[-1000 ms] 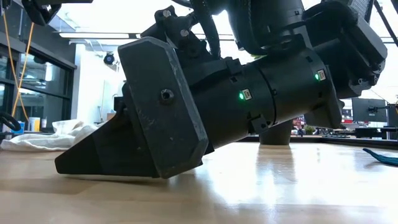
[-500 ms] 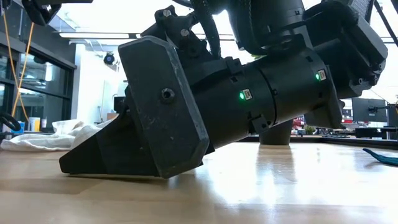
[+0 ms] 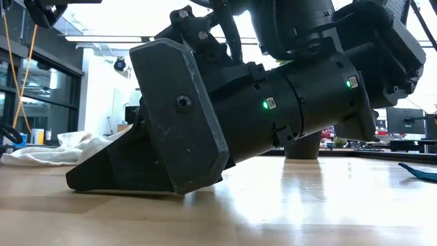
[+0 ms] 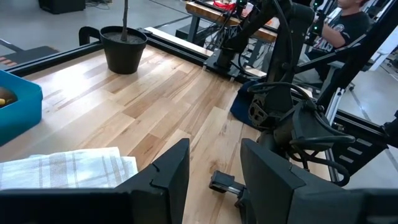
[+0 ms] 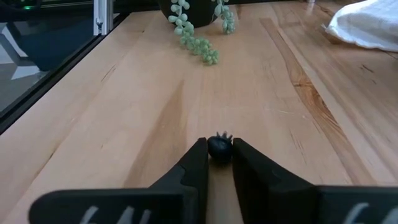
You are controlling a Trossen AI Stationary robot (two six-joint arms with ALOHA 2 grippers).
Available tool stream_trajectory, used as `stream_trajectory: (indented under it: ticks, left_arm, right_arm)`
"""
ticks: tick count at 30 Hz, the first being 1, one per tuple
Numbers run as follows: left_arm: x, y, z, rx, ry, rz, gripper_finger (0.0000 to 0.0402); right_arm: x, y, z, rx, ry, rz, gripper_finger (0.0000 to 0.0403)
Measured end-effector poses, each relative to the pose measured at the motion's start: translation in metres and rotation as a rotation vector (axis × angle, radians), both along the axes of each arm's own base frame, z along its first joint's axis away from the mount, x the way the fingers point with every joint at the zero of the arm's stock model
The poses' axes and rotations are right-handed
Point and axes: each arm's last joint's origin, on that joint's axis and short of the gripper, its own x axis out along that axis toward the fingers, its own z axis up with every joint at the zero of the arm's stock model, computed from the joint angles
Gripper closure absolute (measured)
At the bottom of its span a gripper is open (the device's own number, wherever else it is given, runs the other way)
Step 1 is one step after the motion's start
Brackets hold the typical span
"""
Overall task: Pick and placing Produce into tupperware
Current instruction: Put the blackberry into the blue bin
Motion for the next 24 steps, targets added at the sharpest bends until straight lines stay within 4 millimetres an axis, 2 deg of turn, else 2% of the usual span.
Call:
stream_trajectory:
  ticks: [6, 13, 18, 24]
  left_arm:
    - [0.000, 0.000, 0.000, 0.000, 0.000, 0.000, 0.0270]
    - [0.000, 0.000, 0.000, 0.000, 0.000, 0.000, 0.0270]
    - [0.000, 0.000, 0.000, 0.000, 0.000, 0.002, 0.0270]
    - [0.000, 0.000, 0.000, -0.023, -0.011, 0.008, 0.0270]
  right_arm:
    - [0.002, 0.001, 0.007, 0.032, -0.066, 0.000, 0.0358]
    - [0.007, -0.004, 0.020, 0.175, -0.184, -0.052, 0.0359]
    - [0.011, -0.014, 0.034, 0.288, -0.323, -0.164, 0.0359]
    - [0.017, -0.036, 0.053, 0.429, -0.493, -0.266, 0.0359]
